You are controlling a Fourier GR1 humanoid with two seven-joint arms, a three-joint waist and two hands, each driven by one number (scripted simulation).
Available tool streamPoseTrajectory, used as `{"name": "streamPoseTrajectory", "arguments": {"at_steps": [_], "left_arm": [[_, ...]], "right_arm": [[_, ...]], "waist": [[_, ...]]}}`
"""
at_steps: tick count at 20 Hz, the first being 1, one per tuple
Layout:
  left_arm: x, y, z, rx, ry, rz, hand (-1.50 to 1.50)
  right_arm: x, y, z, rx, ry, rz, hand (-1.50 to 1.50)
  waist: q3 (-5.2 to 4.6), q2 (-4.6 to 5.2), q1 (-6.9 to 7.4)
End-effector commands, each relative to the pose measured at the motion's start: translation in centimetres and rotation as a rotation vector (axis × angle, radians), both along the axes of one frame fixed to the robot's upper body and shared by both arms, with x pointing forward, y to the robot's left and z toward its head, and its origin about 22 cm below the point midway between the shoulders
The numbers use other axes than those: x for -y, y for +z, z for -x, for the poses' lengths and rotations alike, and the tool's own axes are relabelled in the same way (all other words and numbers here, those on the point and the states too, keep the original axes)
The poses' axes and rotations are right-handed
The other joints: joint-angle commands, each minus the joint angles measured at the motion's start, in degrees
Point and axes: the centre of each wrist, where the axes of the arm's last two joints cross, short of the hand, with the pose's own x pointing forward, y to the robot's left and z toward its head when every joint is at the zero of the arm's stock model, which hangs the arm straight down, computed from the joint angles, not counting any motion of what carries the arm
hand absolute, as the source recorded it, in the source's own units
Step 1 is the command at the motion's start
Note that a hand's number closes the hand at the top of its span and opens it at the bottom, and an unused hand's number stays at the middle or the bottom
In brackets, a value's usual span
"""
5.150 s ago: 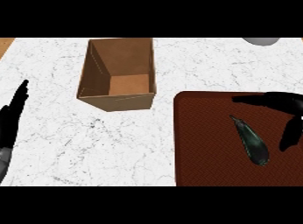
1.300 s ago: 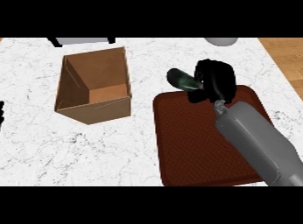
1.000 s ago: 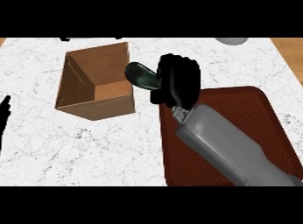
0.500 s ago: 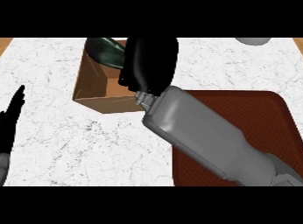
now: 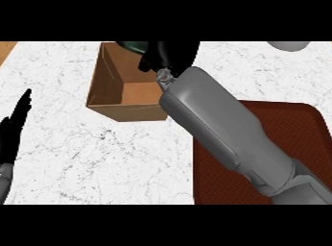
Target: Pick the eggplant from the tray and place it in the cardboard box
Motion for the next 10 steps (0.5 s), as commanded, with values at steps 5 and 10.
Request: {"name": "streamPoseTrajectory", "arguments": {"at_steps": [5,10], "left_arm": [[1.1,0.4,-1.1,0.016,-0.017,-0.008,0.0],[2.0,-0.2,-1.3,0.005,-0.038,-0.001,0.0]], "right_arm": [[0.7,-1.3,-3.8,-0.068,-0.226,-0.09,1.5],[3.3,-4.7,-4.7,-0.152,-0.274,-0.284,-1.5]], "waist": [[-0.04,0.57,1.58],[0.03,0.98,2.35]]}}
